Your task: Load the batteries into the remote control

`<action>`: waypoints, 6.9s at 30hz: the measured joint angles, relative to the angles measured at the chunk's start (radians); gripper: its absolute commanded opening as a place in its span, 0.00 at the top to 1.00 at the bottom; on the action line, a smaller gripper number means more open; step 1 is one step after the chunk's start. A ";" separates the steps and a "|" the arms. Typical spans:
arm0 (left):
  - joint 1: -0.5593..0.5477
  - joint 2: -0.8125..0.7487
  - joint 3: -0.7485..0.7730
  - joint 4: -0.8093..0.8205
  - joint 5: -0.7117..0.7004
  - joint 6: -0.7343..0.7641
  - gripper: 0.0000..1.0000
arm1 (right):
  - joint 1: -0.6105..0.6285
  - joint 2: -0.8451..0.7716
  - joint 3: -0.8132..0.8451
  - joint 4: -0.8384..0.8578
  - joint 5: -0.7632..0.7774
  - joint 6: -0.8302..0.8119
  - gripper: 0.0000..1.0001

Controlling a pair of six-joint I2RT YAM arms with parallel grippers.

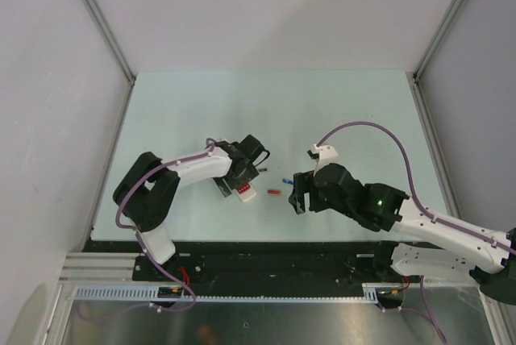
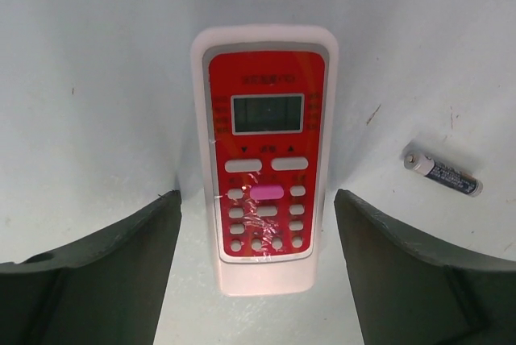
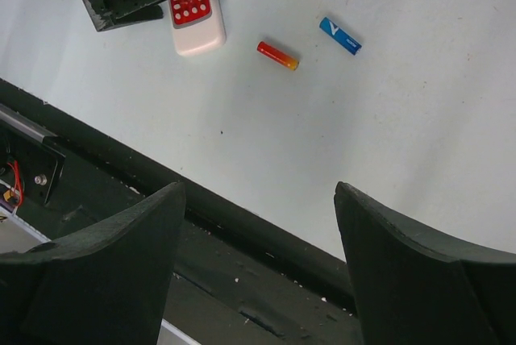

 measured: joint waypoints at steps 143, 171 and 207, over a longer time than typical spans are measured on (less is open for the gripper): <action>0.153 -0.977 -0.536 1.229 0.824 0.426 0.02 | 0.102 0.045 0.097 0.294 -0.084 -0.204 0.62; -0.086 -0.955 -0.584 0.929 0.398 0.322 0.27 | 0.271 0.157 0.133 0.256 0.295 -0.235 0.66; -0.118 -0.871 -0.560 1.035 0.362 0.299 0.74 | 0.271 0.191 0.135 0.262 0.282 -0.206 0.67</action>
